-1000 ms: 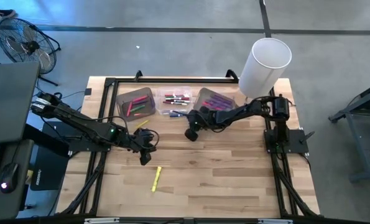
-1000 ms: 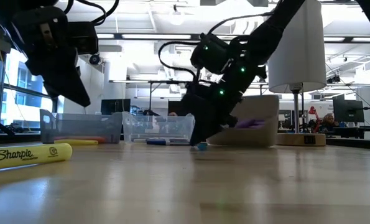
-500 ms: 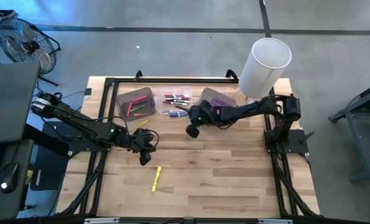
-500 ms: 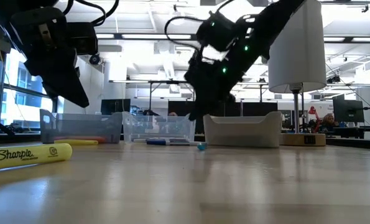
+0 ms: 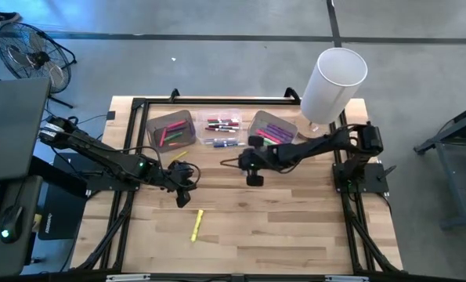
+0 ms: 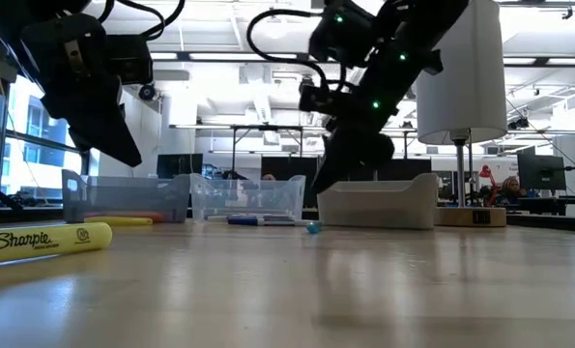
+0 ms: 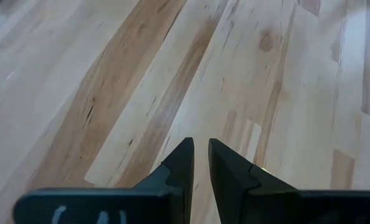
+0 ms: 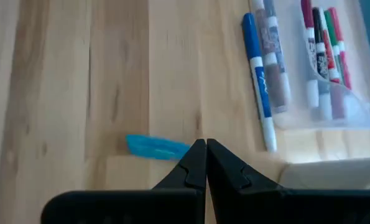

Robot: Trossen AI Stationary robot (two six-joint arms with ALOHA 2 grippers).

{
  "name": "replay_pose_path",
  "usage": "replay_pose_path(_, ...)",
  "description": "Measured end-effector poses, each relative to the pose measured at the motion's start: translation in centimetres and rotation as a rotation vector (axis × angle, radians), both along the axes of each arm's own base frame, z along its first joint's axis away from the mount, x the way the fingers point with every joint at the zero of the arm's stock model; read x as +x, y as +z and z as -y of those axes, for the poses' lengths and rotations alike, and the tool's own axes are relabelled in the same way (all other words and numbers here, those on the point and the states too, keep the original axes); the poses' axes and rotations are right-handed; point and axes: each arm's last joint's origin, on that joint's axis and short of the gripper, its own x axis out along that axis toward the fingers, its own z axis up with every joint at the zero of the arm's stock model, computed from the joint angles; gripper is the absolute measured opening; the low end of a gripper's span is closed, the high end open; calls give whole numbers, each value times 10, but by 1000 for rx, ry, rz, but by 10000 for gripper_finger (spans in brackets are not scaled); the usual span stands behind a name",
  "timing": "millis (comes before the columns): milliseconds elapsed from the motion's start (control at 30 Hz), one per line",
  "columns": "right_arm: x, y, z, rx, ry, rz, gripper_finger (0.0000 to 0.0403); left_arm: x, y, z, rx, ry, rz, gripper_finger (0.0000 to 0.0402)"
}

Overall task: Pick & Place Markers
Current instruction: Put the blue marker pen into the transparent bin

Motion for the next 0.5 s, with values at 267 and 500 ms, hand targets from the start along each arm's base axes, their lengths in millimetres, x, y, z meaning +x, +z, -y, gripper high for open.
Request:
replay_pose_path(267,37,-11,11,-186,94,-199,0,0,0,-1,22,21,6,47)
replay_pose_path(500,67,-24,42,-217,62,-364,0,-1,0,-1,24,21,-2,47)
